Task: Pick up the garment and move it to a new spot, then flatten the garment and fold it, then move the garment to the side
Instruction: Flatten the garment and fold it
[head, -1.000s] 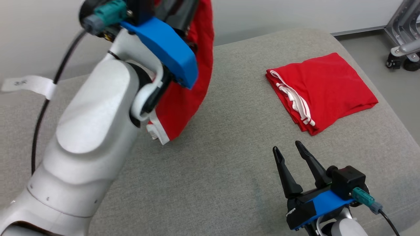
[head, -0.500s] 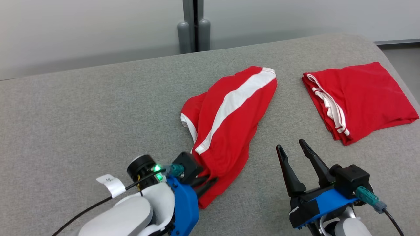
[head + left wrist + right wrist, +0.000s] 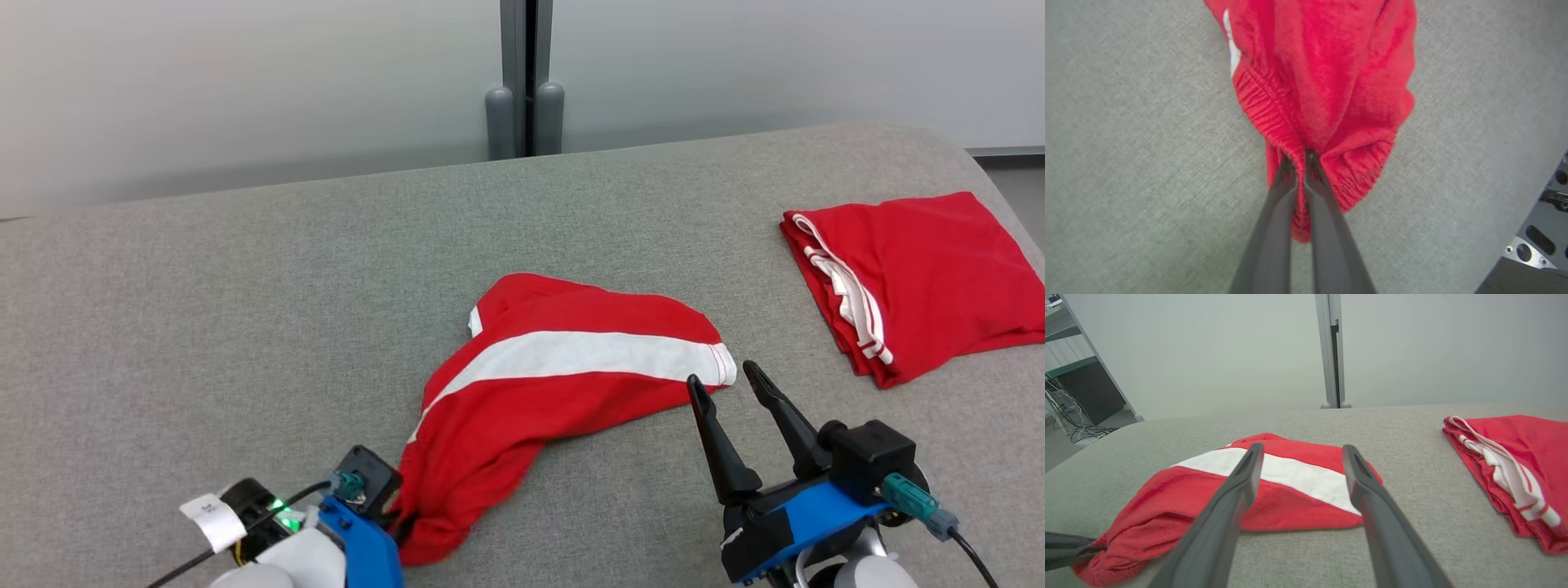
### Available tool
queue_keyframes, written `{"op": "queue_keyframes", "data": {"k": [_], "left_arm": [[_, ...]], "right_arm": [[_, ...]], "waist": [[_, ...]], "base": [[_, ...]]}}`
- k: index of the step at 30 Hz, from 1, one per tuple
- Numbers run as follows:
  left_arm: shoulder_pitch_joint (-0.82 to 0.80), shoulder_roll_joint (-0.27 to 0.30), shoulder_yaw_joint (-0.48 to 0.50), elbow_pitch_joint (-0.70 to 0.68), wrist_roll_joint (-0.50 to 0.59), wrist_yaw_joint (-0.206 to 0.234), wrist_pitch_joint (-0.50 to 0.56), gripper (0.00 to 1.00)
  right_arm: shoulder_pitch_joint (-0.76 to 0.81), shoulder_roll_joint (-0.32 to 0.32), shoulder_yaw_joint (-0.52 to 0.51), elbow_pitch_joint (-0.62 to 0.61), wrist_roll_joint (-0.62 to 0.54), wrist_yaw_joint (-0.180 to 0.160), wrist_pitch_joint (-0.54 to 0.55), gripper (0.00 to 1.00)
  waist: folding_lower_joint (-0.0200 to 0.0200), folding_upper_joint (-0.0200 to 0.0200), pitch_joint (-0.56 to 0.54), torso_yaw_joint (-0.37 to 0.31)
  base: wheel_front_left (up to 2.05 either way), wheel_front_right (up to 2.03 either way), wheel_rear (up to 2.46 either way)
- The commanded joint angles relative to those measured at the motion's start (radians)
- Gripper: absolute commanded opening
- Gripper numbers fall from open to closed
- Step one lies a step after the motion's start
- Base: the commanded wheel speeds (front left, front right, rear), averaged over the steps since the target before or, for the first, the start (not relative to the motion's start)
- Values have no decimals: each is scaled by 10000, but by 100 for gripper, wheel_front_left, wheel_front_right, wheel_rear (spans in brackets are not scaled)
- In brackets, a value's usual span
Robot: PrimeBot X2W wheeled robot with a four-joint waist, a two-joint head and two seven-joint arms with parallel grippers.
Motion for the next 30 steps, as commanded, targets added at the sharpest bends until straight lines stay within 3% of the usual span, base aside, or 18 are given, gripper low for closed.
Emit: {"op": "queue_keyframes", "data": {"k": [1,2,3,12,20,30], "left_arm": [[230,-213,112,-154,-220,85,-146,27],[387,-292,115,-264,-368,142,-153,53],[508,-338,85,-385,-461,157,-126,100],[1600,-823,817,-2305,-1878,1188,-432,100],[1839,-290,2248,-3506,-2778,2328,-881,100],[2045,355,2790,-3714,-2860,3541,-643,100]], "right_arm": [[152,-6,-27,-37,-79,3,22,100],[180,-6,-57,-42,-78,3,34,100],[213,-5,-71,-57,-92,2,51,100],[461,-6,-210,-218,-163,3,183,100],[445,-6,-110,-317,-143,3,272,100],[457,-6,-287,-396,-132,3,217,100]], "waist": [[1,0,-80,43],[1,0,-128,66],[1,0,-168,80],[1,0,-446,244],[1,0,-481,161],[1,0,-282,-70]], "base": [[0,0,0],[0,0,0],[0,0,0],[0,0,0],[0,0,0],[0,0,0]]}}
